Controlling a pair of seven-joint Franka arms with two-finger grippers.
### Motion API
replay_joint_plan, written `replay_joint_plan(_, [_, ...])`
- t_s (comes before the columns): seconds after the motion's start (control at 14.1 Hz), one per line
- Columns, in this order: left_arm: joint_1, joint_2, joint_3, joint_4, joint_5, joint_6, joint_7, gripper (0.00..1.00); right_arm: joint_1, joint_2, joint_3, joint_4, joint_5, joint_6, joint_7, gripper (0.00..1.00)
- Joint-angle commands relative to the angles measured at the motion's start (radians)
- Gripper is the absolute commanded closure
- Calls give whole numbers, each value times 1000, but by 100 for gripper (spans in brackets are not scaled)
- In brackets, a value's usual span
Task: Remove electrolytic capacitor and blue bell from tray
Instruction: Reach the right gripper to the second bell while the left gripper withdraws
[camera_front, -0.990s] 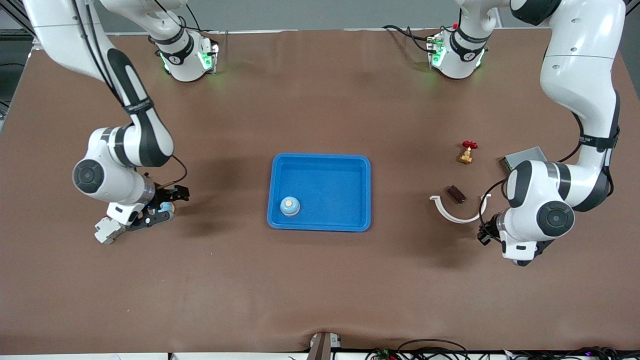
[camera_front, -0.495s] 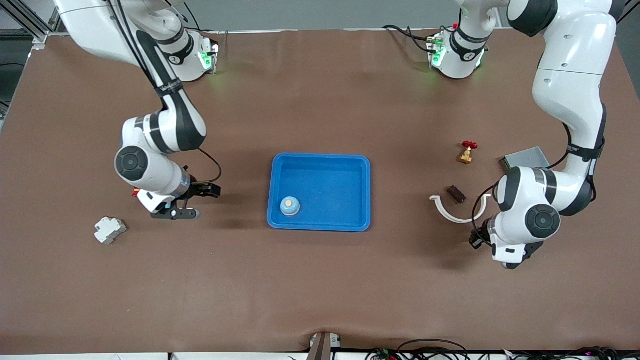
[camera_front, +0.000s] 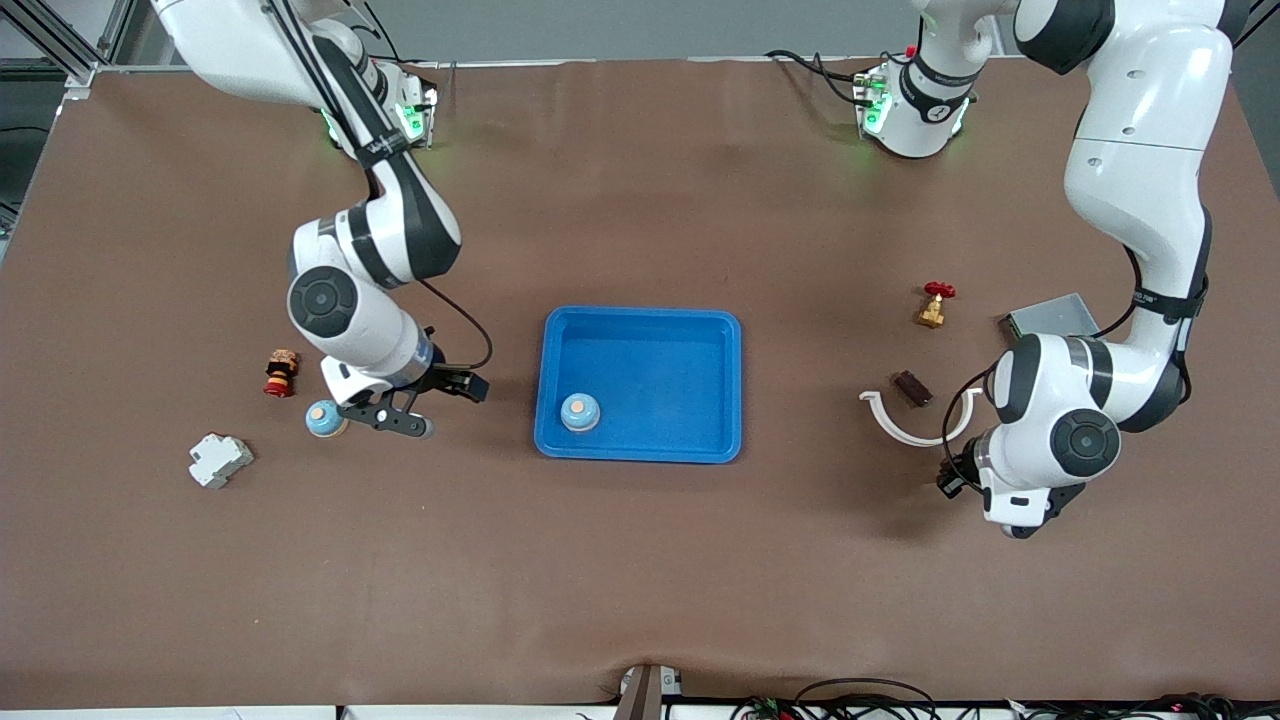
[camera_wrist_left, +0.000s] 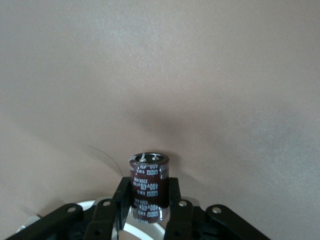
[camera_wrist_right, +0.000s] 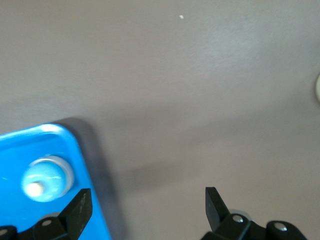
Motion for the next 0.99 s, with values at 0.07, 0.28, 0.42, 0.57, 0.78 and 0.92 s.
replay_joint_plan(0.07, [2, -9, -4, -4, -24, 11, 19, 0, 37, 71, -8, 96, 82, -4, 84, 0])
replay_joint_plan(0.28, [7, -19, -2, 2, -8, 5, 26, 0, 67, 129, -8, 170, 87, -2, 149, 0])
replay_joint_plan(0.42, [8, -39, 1, 4, -8, 2, 60, 0, 109, 168, -9, 214, 82, -1, 212, 0])
replay_joint_plan(0.57, [21, -50, 1, 5, -8, 1, 91, 0, 133, 223, -9, 273, 77, 1, 255, 0])
replay_joint_plan(0.78, [33, -97, 1, 5, -8, -6, 138, 0, 166, 306, -9, 360, 74, 20, 301, 0])
replay_joint_plan(0.92, [59, -148, -1, 5, -11, -41, 210, 0, 176, 337, -11, 368, 67, 66, 306, 0])
